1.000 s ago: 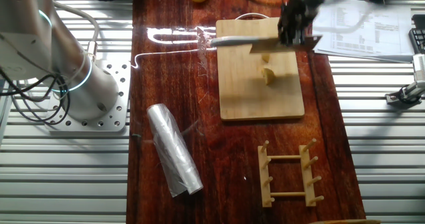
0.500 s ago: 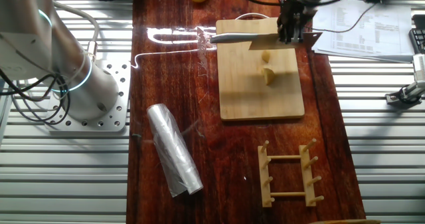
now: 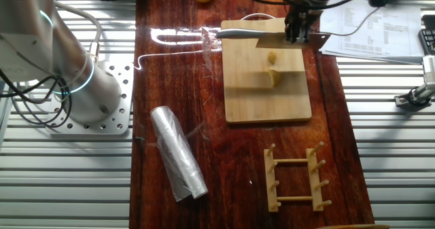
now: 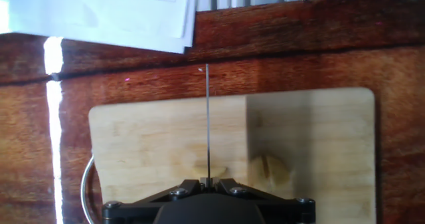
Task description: Chop the potatoes
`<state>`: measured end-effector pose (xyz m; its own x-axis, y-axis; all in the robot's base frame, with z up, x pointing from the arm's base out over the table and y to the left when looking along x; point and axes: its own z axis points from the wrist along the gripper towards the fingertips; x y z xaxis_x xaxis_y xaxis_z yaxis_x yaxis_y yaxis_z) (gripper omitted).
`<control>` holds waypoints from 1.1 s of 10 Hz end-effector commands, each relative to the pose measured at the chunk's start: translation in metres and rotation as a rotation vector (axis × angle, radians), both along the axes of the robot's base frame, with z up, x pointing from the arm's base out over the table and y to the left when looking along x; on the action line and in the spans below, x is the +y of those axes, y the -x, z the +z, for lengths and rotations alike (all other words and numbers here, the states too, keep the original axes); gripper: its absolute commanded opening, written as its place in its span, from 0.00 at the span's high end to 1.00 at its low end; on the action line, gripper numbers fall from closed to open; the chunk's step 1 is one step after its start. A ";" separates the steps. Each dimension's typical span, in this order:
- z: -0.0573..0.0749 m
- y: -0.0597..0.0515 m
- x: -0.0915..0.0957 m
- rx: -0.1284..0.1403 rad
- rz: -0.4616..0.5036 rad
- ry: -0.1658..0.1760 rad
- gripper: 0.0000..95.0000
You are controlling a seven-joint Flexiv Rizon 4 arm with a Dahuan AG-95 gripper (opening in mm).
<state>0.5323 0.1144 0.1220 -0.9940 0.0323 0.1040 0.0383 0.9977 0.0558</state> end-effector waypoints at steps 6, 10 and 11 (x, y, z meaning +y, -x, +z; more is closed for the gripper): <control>-0.009 0.001 0.013 0.006 -0.006 0.018 1.00; -0.012 0.006 0.009 0.001 -0.005 0.021 1.00; -0.013 0.006 0.008 0.001 -0.007 0.021 1.00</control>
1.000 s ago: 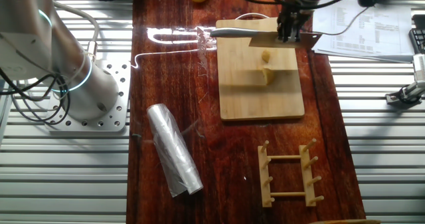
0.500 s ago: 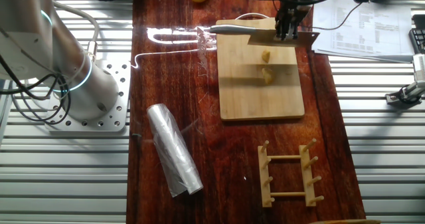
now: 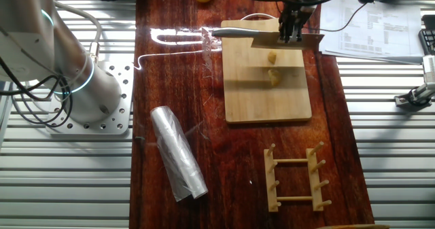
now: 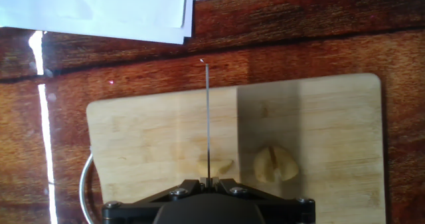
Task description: Chop the potatoes
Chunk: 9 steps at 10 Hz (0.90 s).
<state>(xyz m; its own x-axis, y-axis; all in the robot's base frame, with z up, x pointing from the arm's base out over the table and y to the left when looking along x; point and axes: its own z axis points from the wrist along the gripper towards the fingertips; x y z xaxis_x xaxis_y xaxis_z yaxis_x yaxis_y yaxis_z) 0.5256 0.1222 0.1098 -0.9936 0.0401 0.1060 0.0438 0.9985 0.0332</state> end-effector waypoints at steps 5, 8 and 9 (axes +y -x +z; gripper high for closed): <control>-0.001 0.000 -0.005 -0.002 -0.005 0.003 1.00; -0.002 0.001 -0.005 -0.003 -0.006 0.004 1.00; -0.002 0.001 -0.005 -0.004 -0.006 0.003 1.00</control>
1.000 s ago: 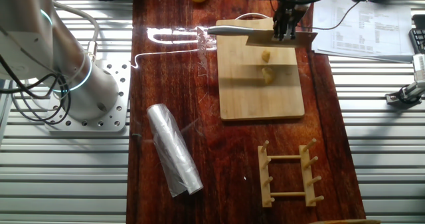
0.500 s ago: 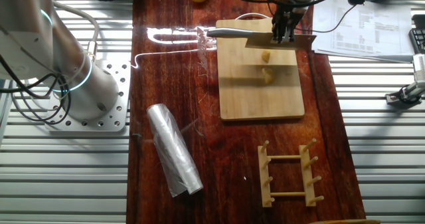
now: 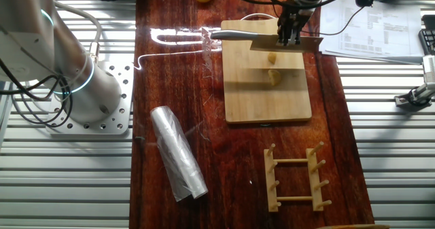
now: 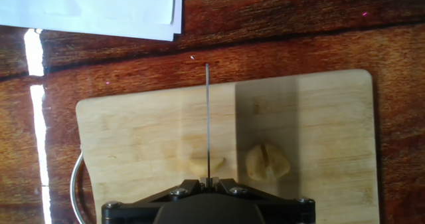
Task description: Chop the potatoes
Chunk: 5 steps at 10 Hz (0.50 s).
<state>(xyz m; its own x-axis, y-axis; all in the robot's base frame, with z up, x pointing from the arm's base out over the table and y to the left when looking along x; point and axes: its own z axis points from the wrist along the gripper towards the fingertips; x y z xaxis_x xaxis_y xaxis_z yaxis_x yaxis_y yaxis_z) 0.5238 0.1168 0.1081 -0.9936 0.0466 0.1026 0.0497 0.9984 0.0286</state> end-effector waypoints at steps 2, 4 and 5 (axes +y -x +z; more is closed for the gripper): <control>-0.002 0.000 0.000 -0.001 0.002 -0.001 1.00; -0.002 0.000 0.000 -0.001 0.005 -0.002 1.00; -0.002 0.000 0.000 -0.001 0.006 -0.002 1.00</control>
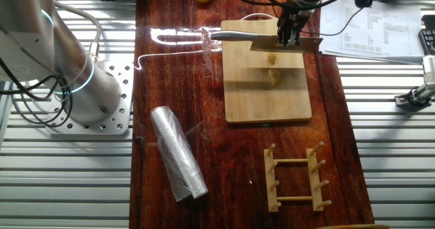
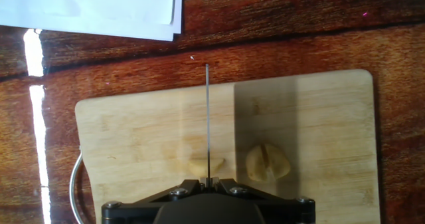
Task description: Chop the potatoes
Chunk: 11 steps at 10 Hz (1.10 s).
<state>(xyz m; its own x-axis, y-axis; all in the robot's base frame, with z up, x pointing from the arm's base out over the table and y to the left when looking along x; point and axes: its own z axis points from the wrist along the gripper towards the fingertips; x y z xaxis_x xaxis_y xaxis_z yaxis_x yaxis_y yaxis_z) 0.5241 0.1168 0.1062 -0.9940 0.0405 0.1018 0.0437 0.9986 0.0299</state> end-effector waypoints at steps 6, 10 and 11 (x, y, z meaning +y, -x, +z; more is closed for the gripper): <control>0.000 0.000 0.001 -0.001 0.003 -0.004 1.00; -0.001 0.000 0.003 -0.003 0.000 -0.004 1.00; -0.001 0.000 0.003 -0.003 -0.001 -0.004 1.00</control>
